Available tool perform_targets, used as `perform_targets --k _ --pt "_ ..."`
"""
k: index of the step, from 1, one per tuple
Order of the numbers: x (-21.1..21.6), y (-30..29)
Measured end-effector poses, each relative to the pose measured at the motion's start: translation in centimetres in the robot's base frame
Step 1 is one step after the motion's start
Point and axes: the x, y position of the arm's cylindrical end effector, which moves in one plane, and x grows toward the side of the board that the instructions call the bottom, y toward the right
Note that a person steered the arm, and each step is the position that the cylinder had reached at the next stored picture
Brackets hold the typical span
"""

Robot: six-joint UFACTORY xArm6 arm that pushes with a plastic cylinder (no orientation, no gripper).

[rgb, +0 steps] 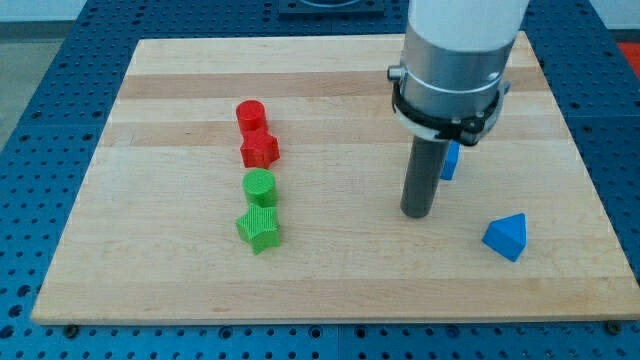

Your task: Place blue cube below yellow hexagon

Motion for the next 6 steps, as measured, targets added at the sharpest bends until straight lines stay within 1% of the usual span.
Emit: perform_targets --k 1,2,5,6 --pt "-2.8 1.1" --pt "-2.9 1.2" --pt "-5.3 1.6" --pt "-5.3 1.6"
